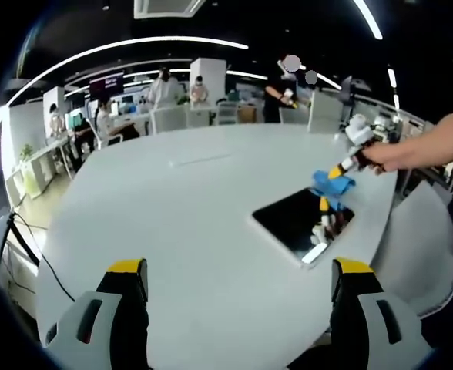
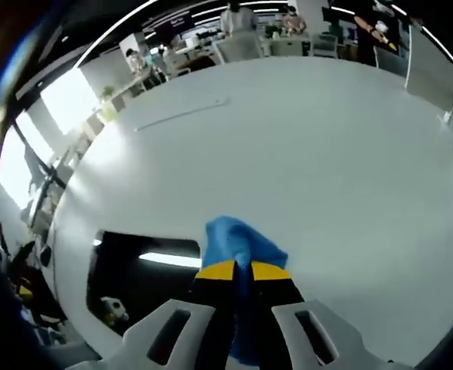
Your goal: Wipe the mirror surface with the cleaning cloth until all visible marks leave the cleaned area.
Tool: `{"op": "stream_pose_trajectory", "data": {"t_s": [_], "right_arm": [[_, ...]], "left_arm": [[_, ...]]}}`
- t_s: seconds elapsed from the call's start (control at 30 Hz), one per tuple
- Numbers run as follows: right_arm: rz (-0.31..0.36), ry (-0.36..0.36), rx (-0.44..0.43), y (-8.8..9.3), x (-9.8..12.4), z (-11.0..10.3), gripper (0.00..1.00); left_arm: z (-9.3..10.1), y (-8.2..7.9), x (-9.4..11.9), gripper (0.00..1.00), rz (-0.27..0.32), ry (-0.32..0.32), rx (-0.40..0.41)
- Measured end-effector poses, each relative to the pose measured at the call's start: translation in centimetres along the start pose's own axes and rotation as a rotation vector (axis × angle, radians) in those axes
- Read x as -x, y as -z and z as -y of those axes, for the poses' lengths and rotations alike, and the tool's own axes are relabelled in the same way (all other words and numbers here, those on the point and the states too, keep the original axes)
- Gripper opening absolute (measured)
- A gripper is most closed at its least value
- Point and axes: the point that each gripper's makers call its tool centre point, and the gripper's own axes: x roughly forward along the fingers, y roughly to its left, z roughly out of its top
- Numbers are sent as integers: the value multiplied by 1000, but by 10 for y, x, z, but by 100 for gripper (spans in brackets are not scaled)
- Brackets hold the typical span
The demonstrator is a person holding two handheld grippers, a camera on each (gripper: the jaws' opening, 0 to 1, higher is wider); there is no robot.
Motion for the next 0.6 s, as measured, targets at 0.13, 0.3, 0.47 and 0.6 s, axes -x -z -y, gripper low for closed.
{"op": "stream_pose_trajectory", "data": {"t_s": [0.13,0.3,0.47,0.6], "right_arm": [[-18,-10,6,0,-6,-14,0],[-45,-13,12,5,-8,-28,0],[-64,-18,6,10,-11,-36,0],[-74,-24,3,14,-14,-45,0]], "left_arm": [[-2,2,1,100,-5,-1,11],[-1,-1,2,100,-14,21,9],[-3,-3,-1,100,-21,40,-3],[-7,-9,0,100,-8,44,-12]]}}
